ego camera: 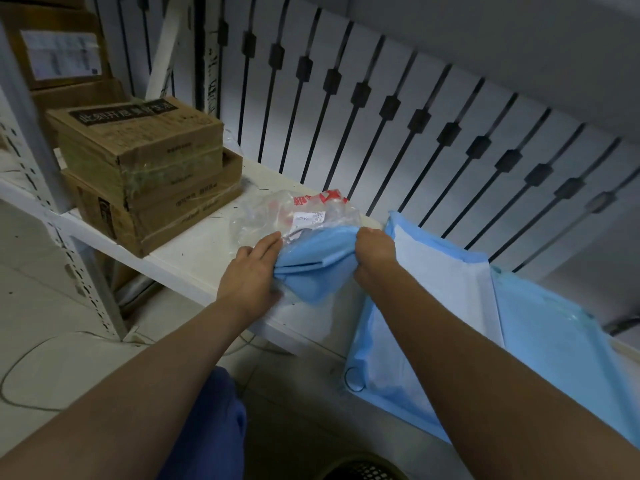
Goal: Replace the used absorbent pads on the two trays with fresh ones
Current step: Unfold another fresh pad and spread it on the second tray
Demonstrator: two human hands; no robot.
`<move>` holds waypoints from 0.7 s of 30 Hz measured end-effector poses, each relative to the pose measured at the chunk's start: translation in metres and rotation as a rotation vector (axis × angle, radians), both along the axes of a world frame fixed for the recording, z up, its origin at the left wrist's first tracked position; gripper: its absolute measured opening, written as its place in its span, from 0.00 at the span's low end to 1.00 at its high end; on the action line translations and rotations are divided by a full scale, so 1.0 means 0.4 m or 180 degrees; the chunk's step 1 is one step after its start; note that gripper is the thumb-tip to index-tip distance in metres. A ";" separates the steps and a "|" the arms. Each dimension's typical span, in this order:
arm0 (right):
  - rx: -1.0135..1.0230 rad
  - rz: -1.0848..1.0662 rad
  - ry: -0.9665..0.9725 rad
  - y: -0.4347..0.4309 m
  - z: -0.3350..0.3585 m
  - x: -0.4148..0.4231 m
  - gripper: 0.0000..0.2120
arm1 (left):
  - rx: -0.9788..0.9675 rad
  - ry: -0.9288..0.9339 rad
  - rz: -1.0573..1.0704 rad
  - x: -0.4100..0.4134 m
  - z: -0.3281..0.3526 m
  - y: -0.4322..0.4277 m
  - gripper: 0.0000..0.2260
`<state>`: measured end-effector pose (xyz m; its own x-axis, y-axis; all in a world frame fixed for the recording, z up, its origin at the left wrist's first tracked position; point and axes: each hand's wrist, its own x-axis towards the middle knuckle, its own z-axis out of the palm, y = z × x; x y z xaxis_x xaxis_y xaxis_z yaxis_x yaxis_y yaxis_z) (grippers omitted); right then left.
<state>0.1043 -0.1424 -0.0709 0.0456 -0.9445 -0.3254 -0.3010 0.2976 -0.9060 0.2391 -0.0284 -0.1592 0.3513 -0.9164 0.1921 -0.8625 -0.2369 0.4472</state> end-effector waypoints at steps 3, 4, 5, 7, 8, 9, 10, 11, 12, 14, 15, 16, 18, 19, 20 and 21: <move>0.0532 0.0100 -0.0671 0.009 0.023 -0.048 0.06 | 0.0208 -0.0008 0.0078 -0.003 0.016 0.008 0.39; 0.0607 0.0107 -0.0732 0.007 0.030 -0.065 0.06 | 0.0370 -0.0047 0.0108 -0.004 0.020 0.009 0.40; 0.0565 0.0108 -0.0652 0.013 0.039 -0.082 0.06 | 0.0572 -0.0122 0.0122 -0.008 0.026 0.013 0.40; 0.0420 0.0147 -0.0589 0.015 0.052 -0.106 0.06 | 0.0832 -0.0358 0.0171 -0.018 0.037 0.017 0.38; 0.0318 0.0153 -0.0598 0.018 0.060 -0.118 0.07 | 0.0778 -0.0564 0.0191 -0.029 0.045 0.022 0.35; 0.0246 0.0124 -0.0565 0.016 0.064 -0.125 0.08 | 0.0563 -0.0798 0.0212 -0.038 0.055 0.026 0.31; 0.0194 0.0080 -0.0556 0.017 0.070 -0.136 0.09 | 0.0230 -0.1011 0.0221 -0.051 0.069 0.029 0.27; 0.0201 0.0071 -0.0594 0.023 0.074 -0.148 0.09 | -0.0150 -0.1105 0.0252 -0.064 0.082 0.035 0.24; 0.0199 0.0031 -0.0668 0.025 0.076 -0.157 0.08 | -0.0555 -0.1028 0.0293 -0.075 0.093 0.037 0.23; 0.0139 -0.0099 -0.0910 0.033 0.085 -0.182 0.08 | -0.1250 -0.0490 0.0246 -0.099 0.115 0.040 0.21; 0.0123 -0.0188 -0.1053 0.033 0.089 -0.199 0.07 | -0.1464 -0.0137 0.0152 -0.114 0.134 0.042 0.19; 0.0188 -0.0258 -0.1196 0.034 0.088 -0.214 0.07 | -0.1608 0.0202 0.0052 -0.129 0.151 0.044 0.15; 0.0493 -0.0278 -0.1300 0.037 0.086 -0.237 0.07 | -0.1715 0.0568 -0.0071 -0.152 0.178 0.043 0.10; 0.0631 -0.0273 -0.1265 0.043 0.086 -0.248 0.07 | -0.1717 0.0558 -0.0111 -0.164 0.190 0.043 0.11; 0.0710 -0.0268 -0.1223 0.051 0.086 -0.253 0.09 | -0.1701 0.0507 -0.0133 -0.172 0.194 0.042 0.12; 0.0664 -0.0324 -0.1227 0.055 0.087 -0.259 0.09 | -0.1676 0.0439 -0.0133 -0.181 0.197 0.041 0.13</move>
